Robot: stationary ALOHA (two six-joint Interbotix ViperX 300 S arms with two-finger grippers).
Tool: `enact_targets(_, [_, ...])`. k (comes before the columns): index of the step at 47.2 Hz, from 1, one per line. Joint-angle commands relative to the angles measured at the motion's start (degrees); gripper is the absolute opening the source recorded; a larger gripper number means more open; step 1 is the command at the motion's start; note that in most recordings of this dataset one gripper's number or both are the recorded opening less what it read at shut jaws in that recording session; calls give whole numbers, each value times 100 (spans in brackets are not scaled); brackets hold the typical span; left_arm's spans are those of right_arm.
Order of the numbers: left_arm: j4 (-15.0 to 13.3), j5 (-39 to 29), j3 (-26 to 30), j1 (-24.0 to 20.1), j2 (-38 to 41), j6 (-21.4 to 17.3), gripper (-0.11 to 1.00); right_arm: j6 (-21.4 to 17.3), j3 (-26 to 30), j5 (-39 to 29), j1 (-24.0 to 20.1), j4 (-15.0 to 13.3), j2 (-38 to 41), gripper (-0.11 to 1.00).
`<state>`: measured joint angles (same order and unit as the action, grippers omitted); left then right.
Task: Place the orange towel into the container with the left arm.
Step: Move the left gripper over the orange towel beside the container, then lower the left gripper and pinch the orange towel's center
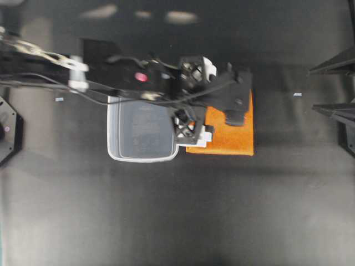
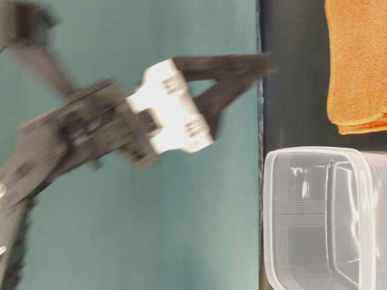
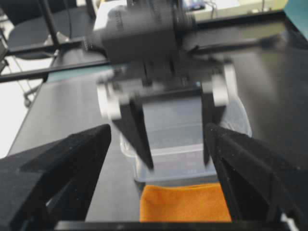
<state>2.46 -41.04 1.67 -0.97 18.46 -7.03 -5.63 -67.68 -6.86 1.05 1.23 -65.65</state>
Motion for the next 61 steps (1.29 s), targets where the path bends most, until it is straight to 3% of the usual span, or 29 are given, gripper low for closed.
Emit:
enact_targets(1, [9, 9, 264, -53, 281, 26, 90, -9, 70, 70, 0, 26, 26, 77])
enact_targets(20, [18, 79, 448, -105, 1213, 35, 90, -9, 62, 281, 9, 26, 26, 77])
enact_targets(43, [9, 369, 211, -18, 1459, 79, 87, -26, 53, 343, 0, 18, 35, 77])
enact_targets(48, [9, 369, 141, 26, 1433, 62, 76, -26, 53, 378, 0, 26, 35, 77])
enact_targets(57, [18, 369, 149, 132, 1318, 9, 25, -35, 44, 378, -9, 26, 35, 77])
enact_targets(61, [9, 343, 185, 149, 1187, 0, 7, -35, 44, 378, 0, 26, 26, 77])
